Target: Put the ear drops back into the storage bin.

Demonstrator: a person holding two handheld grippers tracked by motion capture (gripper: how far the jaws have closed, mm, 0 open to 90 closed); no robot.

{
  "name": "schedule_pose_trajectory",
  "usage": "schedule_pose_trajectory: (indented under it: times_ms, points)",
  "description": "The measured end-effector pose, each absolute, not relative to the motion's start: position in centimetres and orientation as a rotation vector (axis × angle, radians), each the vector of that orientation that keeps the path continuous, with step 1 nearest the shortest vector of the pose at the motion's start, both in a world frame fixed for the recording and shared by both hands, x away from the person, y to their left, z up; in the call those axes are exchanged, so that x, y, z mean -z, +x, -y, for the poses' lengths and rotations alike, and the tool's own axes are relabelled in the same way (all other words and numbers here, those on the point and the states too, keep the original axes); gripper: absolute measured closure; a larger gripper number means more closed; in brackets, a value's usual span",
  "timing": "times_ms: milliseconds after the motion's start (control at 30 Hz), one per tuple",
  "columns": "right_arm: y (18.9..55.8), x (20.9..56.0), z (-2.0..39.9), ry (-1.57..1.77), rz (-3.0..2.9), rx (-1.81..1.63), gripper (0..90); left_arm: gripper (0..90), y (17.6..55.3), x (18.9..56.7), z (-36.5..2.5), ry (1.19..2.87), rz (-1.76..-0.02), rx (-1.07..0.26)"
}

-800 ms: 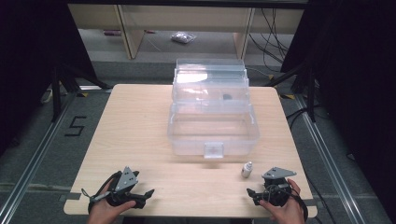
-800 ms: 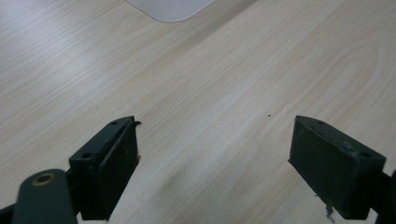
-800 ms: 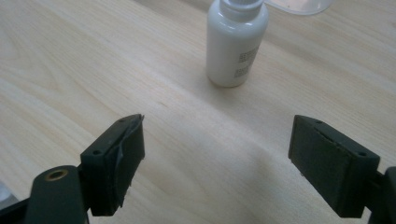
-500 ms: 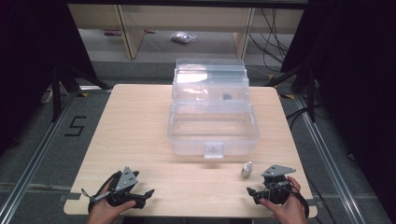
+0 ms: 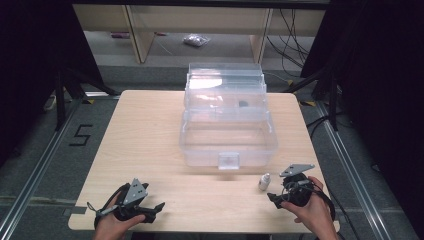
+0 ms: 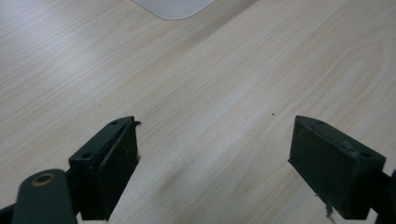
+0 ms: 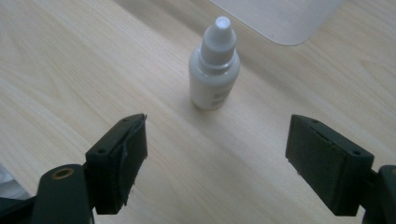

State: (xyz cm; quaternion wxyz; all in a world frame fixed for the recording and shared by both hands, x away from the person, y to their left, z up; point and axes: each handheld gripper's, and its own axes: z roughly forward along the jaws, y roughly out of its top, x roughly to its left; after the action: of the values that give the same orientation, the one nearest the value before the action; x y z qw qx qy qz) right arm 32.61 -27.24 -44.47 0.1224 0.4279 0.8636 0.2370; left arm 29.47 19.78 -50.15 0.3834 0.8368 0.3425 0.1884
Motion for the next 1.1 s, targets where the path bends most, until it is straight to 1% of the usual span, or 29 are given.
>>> schedule_pose_trajectory:
  times_ms: [300,433,533,633,700,1033,1100]
  points:
    - [33.6,44.0,26.4,1.224,-2.569,-0.651,22.1,15.0,29.5,50.1,-19.8,2.148,-0.868,-0.494]
    - [34.0,43.7,25.9,1.220,-2.592,-0.627,22.3,15.0,29.5,50.1,-19.7,2.133,-0.871,-0.476]
    - [34.4,43.5,25.7,1.210,-2.609,-0.602,22.0,15.0,29.5,50.1,-19.9,2.153,-0.860,-0.480]
    - [34.9,43.4,25.6,1.182,-2.616,-0.587,21.4,15.0,29.5,50.2,-19.7,2.132,-0.869,-0.478]
    - [35.0,43.4,25.4,1.222,-2.632,-0.565,21.4,15.0,29.5,50.2,-19.8,2.140,-0.865,-0.475]
    - [36.6,43.8,24.8,1.118,-2.665,-0.478,24.6,15.0,29.5,50.1,-19.8,2.146,-0.859,-0.475]
    - [36.7,43.9,24.5,1.138,-2.672,-0.474,25.6,15.0,29.5,50.1,-19.8,2.146,-0.858,-0.476]
